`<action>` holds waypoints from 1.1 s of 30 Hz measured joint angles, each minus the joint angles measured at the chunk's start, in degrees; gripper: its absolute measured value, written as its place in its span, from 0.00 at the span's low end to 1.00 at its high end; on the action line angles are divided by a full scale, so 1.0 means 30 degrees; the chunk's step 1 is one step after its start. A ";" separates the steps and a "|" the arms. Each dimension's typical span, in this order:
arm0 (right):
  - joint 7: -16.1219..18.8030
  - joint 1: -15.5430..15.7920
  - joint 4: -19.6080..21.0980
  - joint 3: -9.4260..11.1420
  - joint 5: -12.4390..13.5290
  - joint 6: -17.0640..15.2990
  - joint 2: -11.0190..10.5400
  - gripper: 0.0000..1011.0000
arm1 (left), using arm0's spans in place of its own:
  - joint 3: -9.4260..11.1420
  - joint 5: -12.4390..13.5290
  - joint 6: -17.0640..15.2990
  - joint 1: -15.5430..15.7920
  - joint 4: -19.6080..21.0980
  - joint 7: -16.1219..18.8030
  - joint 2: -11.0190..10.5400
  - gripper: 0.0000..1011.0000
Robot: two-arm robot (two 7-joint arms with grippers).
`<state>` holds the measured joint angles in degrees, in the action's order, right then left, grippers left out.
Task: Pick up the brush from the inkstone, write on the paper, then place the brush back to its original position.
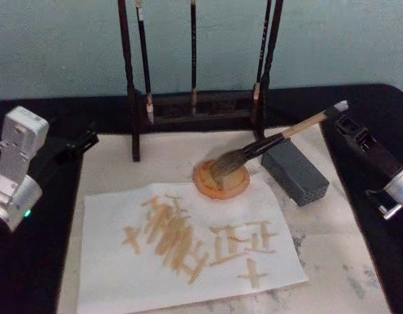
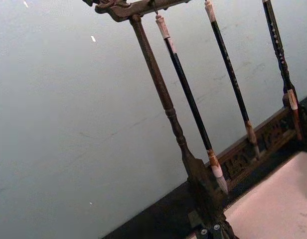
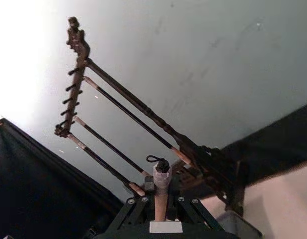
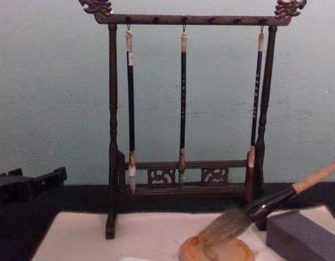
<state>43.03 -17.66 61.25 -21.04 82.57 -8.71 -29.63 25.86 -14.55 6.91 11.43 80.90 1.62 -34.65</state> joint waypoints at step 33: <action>-0.1203 0.0197 -0.0141 -0.0183 0.0481 -0.0507 0.0028 0.16 | 0.0001 0.0001 0.0000 -0.0001 0.0000 0.0000 0.0000 0.99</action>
<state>39.42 -17.07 60.82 -21.58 84.01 -10.23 -29.55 25.86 -14.55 6.91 11.43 80.90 1.62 -34.65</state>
